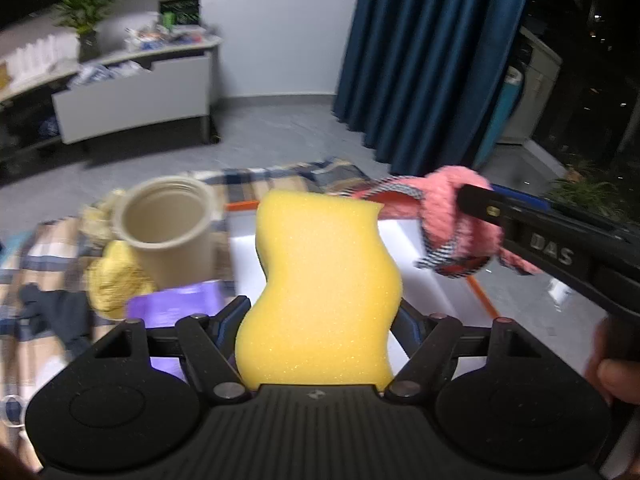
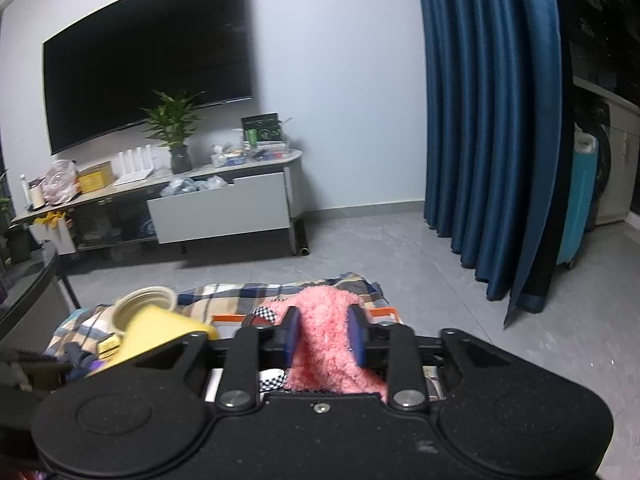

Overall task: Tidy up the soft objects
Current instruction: 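Open the right gripper over the box while the left gripper releases the sponge inside, then move the left tool to the white face mask and grasp it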

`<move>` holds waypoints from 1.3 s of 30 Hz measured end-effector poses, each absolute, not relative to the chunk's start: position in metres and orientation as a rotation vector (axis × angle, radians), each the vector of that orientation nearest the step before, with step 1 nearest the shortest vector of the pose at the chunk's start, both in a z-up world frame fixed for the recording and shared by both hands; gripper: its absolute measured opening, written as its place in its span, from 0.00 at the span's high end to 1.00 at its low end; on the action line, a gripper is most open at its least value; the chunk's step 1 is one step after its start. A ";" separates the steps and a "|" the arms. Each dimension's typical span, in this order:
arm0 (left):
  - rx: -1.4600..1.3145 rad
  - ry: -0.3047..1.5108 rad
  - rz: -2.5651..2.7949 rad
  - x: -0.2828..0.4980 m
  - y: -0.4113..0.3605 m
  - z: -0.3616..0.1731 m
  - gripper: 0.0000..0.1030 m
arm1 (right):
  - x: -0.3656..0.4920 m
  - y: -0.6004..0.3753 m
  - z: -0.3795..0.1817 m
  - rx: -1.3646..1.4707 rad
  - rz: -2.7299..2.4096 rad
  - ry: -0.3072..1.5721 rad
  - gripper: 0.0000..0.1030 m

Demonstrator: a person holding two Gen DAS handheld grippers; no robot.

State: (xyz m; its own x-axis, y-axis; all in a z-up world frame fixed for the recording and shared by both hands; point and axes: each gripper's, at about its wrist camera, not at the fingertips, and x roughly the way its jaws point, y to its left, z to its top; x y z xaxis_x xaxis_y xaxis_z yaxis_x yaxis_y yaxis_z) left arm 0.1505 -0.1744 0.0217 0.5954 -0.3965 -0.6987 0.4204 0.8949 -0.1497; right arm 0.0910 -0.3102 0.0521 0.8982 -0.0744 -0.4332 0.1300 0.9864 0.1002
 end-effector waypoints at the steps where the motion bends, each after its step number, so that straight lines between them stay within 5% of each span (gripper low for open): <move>1: 0.029 0.810 -0.483 0.153 -0.177 0.020 0.18 | 0.091 -0.312 0.052 0.128 -0.113 0.440 0.62; 9: 0.011 0.792 -0.472 0.146 -0.168 0.023 0.13 | 0.080 -0.309 0.059 0.136 -0.080 0.425 0.56; 20: 0.008 0.699 -0.347 0.120 -0.123 0.053 0.09 | 0.058 -0.256 0.078 0.137 0.051 0.396 0.35; 39: -0.096 0.744 -0.118 0.110 -0.008 0.033 0.08 | 0.058 -0.170 0.070 0.074 0.231 0.456 0.34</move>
